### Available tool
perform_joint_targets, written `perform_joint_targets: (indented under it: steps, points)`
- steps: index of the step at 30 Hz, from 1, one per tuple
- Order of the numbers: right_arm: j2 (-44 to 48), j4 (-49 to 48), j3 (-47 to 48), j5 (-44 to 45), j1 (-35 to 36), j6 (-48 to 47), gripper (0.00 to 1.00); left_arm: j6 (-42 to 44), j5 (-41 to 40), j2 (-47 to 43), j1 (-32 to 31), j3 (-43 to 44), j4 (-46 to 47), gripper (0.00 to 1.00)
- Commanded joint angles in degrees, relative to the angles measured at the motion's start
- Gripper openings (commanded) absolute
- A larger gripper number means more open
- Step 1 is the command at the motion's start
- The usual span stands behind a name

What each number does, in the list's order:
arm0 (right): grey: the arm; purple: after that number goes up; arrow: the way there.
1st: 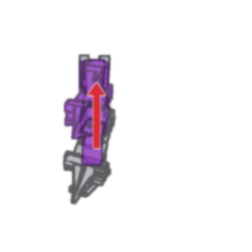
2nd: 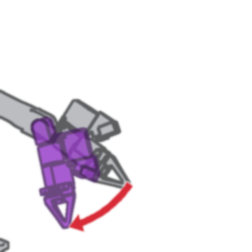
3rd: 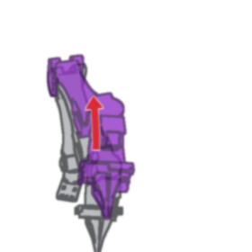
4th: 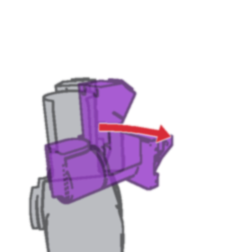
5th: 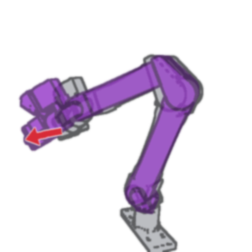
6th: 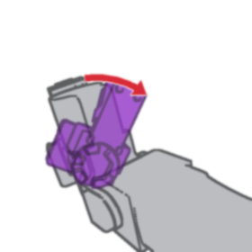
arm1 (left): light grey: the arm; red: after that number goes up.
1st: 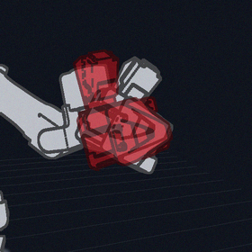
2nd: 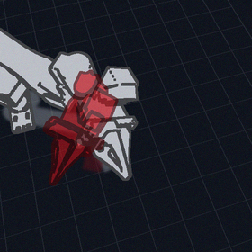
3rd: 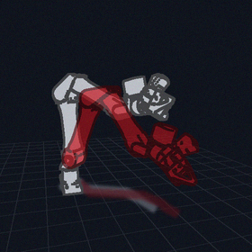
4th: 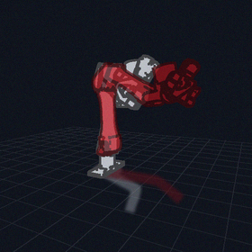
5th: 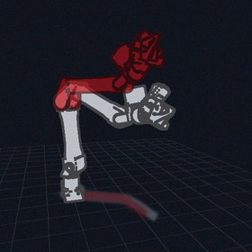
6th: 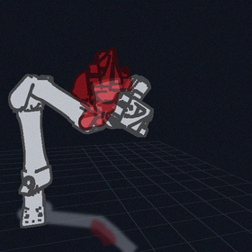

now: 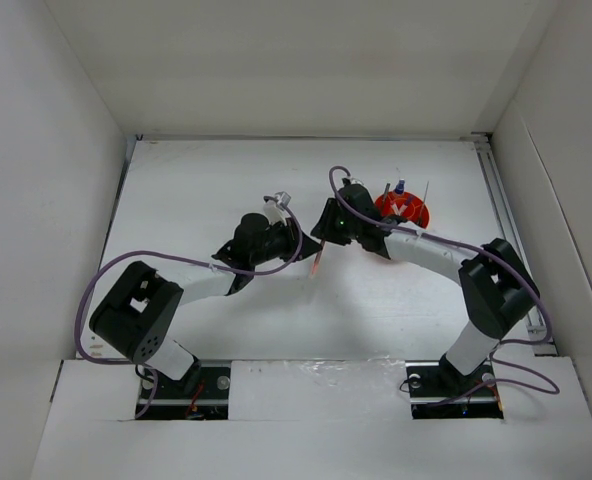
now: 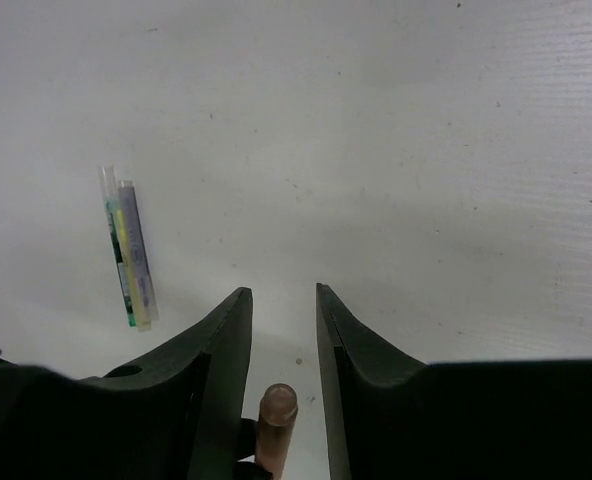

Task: Sort the stationery into containers
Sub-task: Pass the stationery from the left arm to the right

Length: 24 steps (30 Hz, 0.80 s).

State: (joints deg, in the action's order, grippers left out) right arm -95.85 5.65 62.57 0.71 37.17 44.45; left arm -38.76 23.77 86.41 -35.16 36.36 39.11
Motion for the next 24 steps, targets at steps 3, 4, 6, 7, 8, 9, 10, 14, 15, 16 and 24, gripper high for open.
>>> perform_joint_targets:
  steps: [3, 4, 6, 7, 8, 9, 10, 14, 15, 16, 24]
  points:
    - [-1.35, 0.94, 3.0, 2.45, 0.45, -0.15, 0.29, -1.4, -1.8, -1.25, 0.09, -0.15, 4.66, 0.0]
    - [-1.35, 0.94, 3.0, 2.45, 0.45, -0.15, 0.24, -1.92, -1.8, -1.25, 0.09, -0.15, 4.66, 0.0]
    - [-1.35, 0.94, 3.0, 2.45, 0.45, -0.15, 0.24, -1.93, -2.5, -1.25, 0.09, -0.15, 4.66, 0.0]
    - [-1.35, 1.46, 3.0, 2.98, 0.45, -0.15, 0.24, -1.93, -3.02, -1.85, 0.09, -0.15, 4.66, 0.0]
    - [-1.88, 1.47, 3.61, 2.98, 0.45, -0.15, 0.24, -1.93, -3.03, -1.86, 0.09, -0.67, 4.66, 0.0]
    - [-1.88, 1.47, 3.62, 2.98, 0.45, -0.15, 0.21, -1.93, -3.03, -1.86, 0.09, -0.68, 4.66, 0.0]
    - [-1.88, 2.08, 3.62, 2.98, 0.45, -0.15, 0.14, -1.93, -3.03, -2.38, 0.09, -0.68, 4.66, 0.0]
    - [-1.88, 2.08, 3.62, 4.21, 0.98, -0.15, 0.0, -2.46, -3.03, -1.78, 0.09, -0.68, 4.66, 0.0]
    - [-1.88, 2.08, 3.62, 4.21, 0.98, -0.15, 0.0, -2.46, -3.03, -1.77, 0.09, -0.68, 4.66, 0.01]
    - [-1.36, 2.08, 3.62, 4.21, 0.98, -0.15, 0.0, -2.46, -3.03, -1.77, 0.09, -0.68, 4.66, 0.02]
    - [-1.35, 2.08, 3.62, 5.27, 0.98, -0.15, 0.0, -1.94, -1.18, -0.63, 0.09, 0.38, 4.66, 0.25]
